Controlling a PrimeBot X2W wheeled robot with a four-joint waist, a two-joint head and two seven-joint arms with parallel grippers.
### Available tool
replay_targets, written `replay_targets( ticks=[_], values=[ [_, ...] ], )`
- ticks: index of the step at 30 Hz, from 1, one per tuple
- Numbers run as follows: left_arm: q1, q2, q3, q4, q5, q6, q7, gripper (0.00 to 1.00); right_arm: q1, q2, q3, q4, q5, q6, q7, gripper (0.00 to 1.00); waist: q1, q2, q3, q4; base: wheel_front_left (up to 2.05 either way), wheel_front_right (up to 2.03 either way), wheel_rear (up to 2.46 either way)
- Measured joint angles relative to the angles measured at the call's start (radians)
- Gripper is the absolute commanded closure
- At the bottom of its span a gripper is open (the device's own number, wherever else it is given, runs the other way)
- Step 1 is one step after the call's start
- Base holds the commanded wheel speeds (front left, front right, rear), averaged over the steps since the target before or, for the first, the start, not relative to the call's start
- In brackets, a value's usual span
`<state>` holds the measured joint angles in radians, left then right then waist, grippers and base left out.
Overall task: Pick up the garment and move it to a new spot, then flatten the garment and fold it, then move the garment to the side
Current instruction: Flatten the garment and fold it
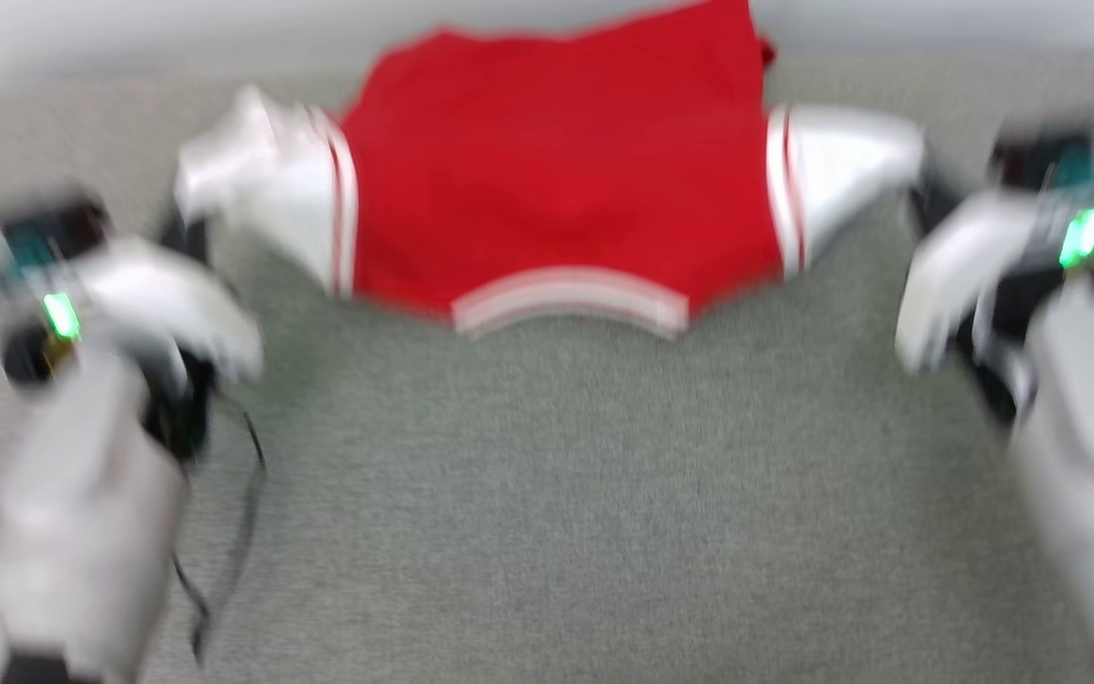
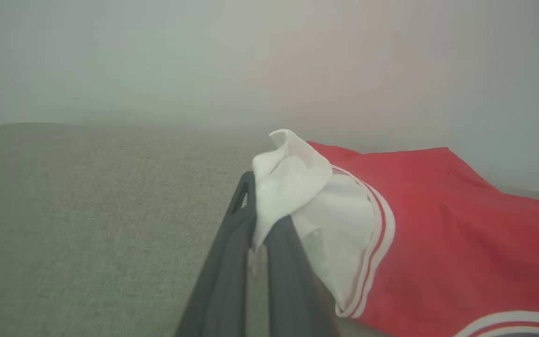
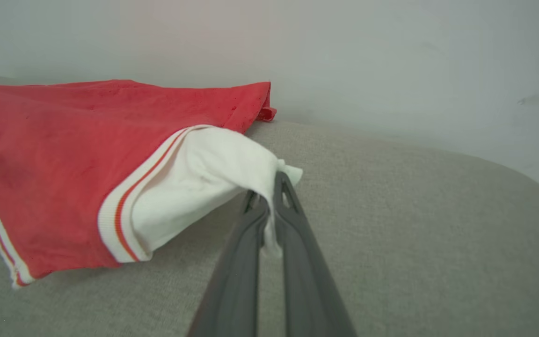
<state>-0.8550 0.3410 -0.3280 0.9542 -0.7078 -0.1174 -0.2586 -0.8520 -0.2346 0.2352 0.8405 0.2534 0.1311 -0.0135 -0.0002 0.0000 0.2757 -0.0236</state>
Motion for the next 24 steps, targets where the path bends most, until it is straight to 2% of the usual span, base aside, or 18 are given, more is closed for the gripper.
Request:
replay_targets(
  ticks=[7,11,18,21,24],
  values=[
    [0.368,0.002,0.021,-0.133,-0.011,0.067,-0.002,1.00,0.372,-0.034,-0.033,-0.165,0.072,0.000,0.061,1.00,-0.0002,0.0000,-0.159,0.019,0.00,0.00,0.00],
    [0.556,0.039,0.029,-0.256,-0.018,0.114,0.005,1.00,0.578,-0.035,-0.076,-0.298,0.084,0.000,0.134,1.00,-0.0003,0.0000,-0.232,0.025,0.00,0.00,0.00],
    [0.862,0.106,0.037,-0.580,-0.027,0.260,0.108,1.00,0.918,-0.009,-0.193,-0.570,0.069,0.001,0.290,1.00,-0.0003,0.0000,-0.313,0.035,0.00,0.00,0.00],
    [0.978,0.109,0.043,-0.719,-0.047,0.327,0.157,1.00,1.035,0.016,-0.235,-0.672,0.059,0.000,0.363,1.00,-0.0003,0.0000,-0.323,0.044,0.00,0.00,0.00],
    [1.055,0.119,0.047,-0.829,-0.054,0.373,0.187,1.00,1.129,0.039,-0.254,-0.755,0.049,0.000,0.442,1.00,-0.0002,0.0000,-0.325,0.052,0.00,0.00,0.00]
  ],
)
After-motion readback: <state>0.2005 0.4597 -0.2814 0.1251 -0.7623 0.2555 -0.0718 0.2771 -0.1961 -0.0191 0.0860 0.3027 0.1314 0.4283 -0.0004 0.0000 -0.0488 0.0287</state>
